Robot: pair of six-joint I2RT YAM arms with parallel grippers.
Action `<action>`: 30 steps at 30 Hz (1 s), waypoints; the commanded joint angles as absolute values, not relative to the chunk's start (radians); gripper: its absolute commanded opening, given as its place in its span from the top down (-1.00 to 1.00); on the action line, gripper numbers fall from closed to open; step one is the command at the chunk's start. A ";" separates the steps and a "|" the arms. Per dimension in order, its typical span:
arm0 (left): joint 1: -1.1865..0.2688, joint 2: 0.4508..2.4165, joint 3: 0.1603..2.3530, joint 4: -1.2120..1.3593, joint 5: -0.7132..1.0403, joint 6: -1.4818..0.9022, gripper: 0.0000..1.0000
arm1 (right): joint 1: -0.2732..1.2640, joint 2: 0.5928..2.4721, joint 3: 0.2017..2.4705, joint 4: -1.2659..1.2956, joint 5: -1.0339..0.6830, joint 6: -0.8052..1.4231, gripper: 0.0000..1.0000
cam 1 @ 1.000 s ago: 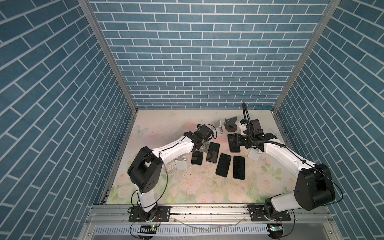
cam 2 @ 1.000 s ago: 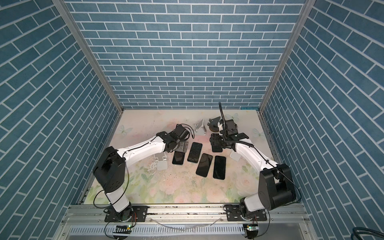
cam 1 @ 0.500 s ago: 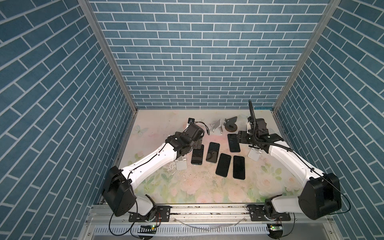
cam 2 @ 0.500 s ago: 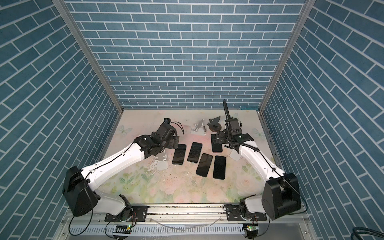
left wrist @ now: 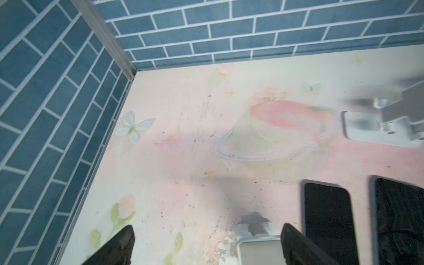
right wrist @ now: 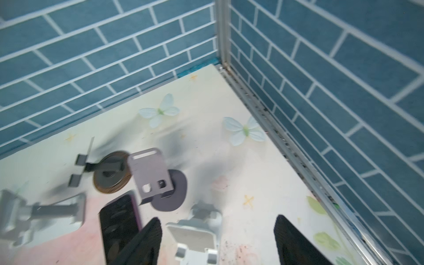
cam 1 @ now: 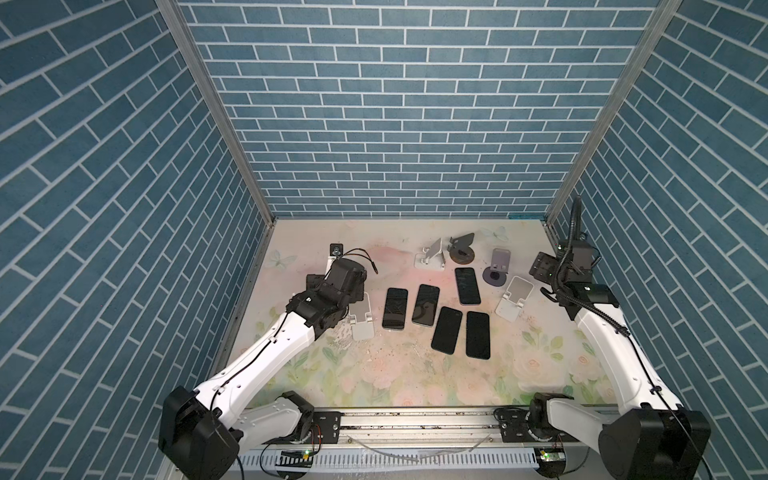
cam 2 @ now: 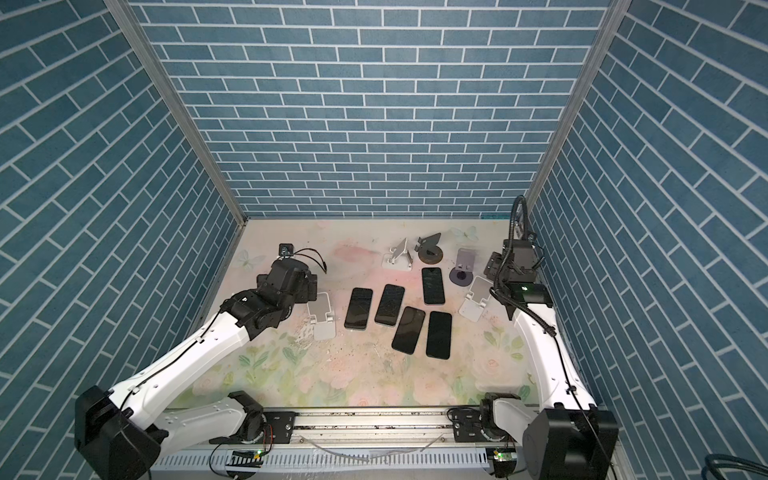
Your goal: Remove the phone from the phone stand
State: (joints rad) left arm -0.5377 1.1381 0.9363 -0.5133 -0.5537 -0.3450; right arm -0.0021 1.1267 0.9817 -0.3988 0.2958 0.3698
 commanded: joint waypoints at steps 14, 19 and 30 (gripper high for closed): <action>-0.221 1.145 0.745 -0.288 -0.598 -0.264 -0.99 | -0.107 1.359 0.610 0.297 0.344 0.265 -0.97; -0.207 1.174 0.690 -0.130 -0.633 -0.183 -0.99 | -0.107 1.448 0.517 0.521 0.266 0.225 -0.98; -0.177 1.256 0.352 0.718 -0.534 0.046 -0.99 | -0.103 1.441 0.411 0.738 0.109 0.151 -0.99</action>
